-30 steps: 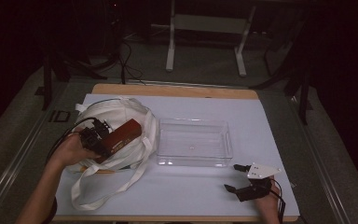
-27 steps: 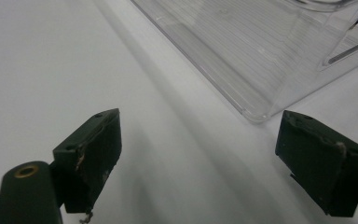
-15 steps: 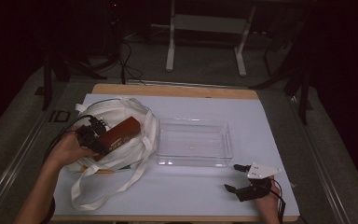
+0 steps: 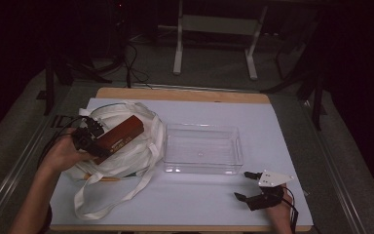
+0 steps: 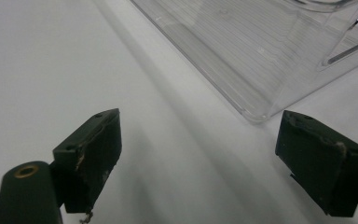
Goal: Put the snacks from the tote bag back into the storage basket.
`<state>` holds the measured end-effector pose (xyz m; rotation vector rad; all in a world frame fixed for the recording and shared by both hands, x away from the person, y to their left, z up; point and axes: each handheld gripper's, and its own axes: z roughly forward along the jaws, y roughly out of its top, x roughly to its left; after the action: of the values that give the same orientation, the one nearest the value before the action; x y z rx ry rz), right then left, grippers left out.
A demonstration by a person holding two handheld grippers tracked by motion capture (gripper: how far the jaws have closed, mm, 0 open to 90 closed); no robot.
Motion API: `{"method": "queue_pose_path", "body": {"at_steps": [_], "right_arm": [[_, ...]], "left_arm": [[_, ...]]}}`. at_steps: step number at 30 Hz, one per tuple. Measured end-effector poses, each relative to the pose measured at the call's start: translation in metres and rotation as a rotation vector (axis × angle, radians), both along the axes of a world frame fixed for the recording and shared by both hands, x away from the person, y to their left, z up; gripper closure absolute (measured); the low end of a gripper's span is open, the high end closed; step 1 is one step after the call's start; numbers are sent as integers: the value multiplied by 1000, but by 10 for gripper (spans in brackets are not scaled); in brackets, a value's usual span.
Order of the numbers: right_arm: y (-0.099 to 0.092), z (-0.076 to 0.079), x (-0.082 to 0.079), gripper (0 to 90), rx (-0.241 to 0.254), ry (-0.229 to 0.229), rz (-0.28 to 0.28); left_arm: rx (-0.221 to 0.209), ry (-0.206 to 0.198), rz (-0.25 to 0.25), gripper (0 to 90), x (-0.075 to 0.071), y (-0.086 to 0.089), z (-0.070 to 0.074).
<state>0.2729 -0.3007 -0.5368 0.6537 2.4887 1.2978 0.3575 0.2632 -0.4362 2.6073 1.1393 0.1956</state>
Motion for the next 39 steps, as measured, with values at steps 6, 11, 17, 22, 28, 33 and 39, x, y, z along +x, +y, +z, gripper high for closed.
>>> {"method": "queue_pose_path", "body": {"at_steps": [6,11,17,22,28,33,39], "right_arm": [[0,0,0,144,0,1,-1],[0,0,0,144,1,0,-1],[0,0,0,144,0,0,-1],[0,0,0,144,1,0,-1],[0,0,0,144,2,0,0],[0,0,0,144,0,1,-1],[0,0,0,144,0,0,-1]], "left_arm": [[-22,-35,9,436,-4,5,13],[-23,-55,3,436,-5,7,22],[-18,-82,-13,436,-7,5,32],[-19,-92,-36,436,-8,1,38],[-26,-104,-67,436,-7,-5,47],[-30,-115,-93,436,-7,-11,55],[-34,-129,-127,435,-7,-21,63]]}}
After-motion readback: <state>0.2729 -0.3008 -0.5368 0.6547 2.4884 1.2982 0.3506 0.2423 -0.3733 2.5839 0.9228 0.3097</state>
